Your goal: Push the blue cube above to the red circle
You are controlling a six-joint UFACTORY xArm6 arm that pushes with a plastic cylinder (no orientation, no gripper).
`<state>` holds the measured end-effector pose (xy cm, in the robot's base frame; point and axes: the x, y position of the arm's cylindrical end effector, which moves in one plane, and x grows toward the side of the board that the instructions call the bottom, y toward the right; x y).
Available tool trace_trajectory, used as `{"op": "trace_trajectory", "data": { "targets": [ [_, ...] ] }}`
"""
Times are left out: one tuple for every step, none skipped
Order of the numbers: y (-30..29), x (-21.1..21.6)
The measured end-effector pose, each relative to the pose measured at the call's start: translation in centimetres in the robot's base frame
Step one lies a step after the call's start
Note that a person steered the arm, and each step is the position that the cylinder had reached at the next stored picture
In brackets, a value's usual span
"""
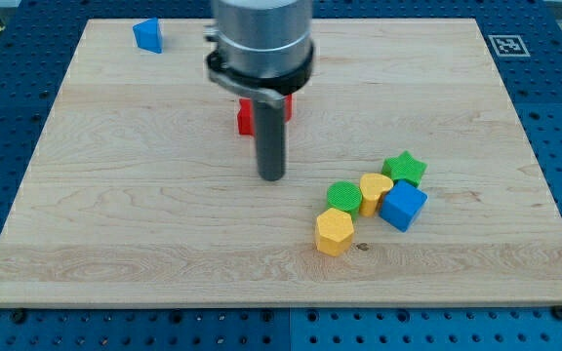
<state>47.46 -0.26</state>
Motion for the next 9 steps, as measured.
{"op": "trace_trajectory", "data": {
  "targets": [
    [4.0, -0.6],
    [5.8, -0.8],
    [12.1, -3.2],
    [18.8, -2.5],
    [24.5, 1.1],
    [27.3, 6.2],
    [24.4, 10.9],
    [18.1, 12.0],
    [13.3, 11.4]
  ]
}}
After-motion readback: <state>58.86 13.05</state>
